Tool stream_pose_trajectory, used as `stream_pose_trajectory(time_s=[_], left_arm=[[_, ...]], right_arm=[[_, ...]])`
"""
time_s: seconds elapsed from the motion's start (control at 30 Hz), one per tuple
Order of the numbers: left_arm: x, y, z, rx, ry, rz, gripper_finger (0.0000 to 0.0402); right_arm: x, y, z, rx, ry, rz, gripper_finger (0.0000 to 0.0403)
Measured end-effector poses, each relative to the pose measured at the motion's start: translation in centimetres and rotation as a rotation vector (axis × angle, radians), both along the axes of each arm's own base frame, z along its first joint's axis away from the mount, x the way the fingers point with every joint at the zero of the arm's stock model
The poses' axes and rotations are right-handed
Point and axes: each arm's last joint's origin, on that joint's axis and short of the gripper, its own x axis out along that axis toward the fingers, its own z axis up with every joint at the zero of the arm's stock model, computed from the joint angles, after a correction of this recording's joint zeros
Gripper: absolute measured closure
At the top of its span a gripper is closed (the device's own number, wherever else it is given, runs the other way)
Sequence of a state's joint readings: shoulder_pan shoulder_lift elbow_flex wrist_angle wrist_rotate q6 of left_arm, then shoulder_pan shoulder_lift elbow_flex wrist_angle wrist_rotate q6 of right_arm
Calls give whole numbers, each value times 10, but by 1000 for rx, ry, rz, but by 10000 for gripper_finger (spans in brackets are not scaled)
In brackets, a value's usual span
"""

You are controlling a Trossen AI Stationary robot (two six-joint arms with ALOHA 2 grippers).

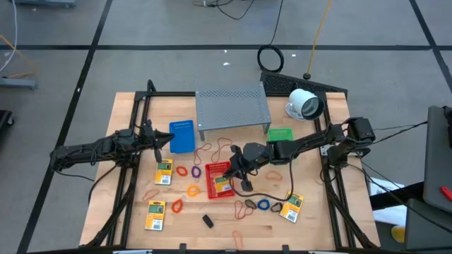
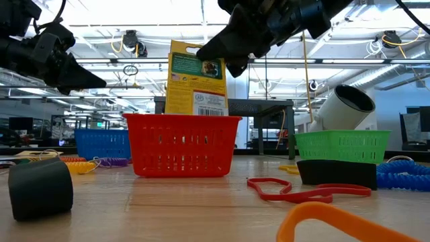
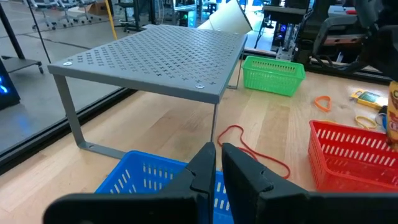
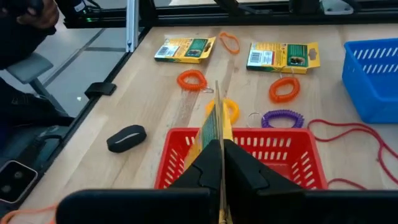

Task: Pick & Place Office Desk Supplies
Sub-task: Put the yellow crayon box into the red bin, then put the top orange spring keychain into the blue bin

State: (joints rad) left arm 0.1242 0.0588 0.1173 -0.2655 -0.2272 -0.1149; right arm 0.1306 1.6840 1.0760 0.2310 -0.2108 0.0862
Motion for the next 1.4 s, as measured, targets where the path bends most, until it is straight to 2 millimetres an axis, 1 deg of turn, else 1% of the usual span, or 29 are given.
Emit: stream_pose_trajectory(time_s=[0.13,0.23,0.3,0.47,0.6,0.67,0.73,0.8,0.9,1.03,1.17,1.27,1.33,1.4], left_arm=[[0,0,0,-24,-7,-11,366],[0,-1,0,-35,-9,-36,366],[0,-1,0,-46,-11,-45,366],[0,-1,-1,-59,-11,-42,366],[0,-1,0,-58,-14,-42,366],[1,-2,1,-64,-30,-49,366],[1,-3,3,-106,-63,-77,366],[2,-5,6,-139,-100,-140,366],[3,-8,10,-144,-133,-249,366],[4,-12,12,-154,-154,-338,366],[6,-18,18,-171,-201,-411,366],[11,-23,31,-135,-283,-479,366],[15,-27,45,-75,-308,-517,366],[21,-31,63,-6,-287,-524,366]], right_arm=[[-1,4,0,6,1,8,372],[-1,9,0,1,-2,10,340],[-1,12,1,-19,-11,-22,314],[0,17,6,-79,-82,-98,251],[0,28,11,-153,-165,-121,222],[-1,36,14,-225,-205,-157,217],[-4,44,15,-320,-224,-213,217],[-7,50,15,-407,-225,-297,220],[-11,56,15,-496,-219,-391,228],[-15,59,16,-564,-212,-456,239],[-16,56,19,-581,-209,-463,245],[-17,51,26,-573,-218,-478,247],[-18,48,29,-574,-215,-482,247],[-20,47,31,-574,-214,-483,248]])
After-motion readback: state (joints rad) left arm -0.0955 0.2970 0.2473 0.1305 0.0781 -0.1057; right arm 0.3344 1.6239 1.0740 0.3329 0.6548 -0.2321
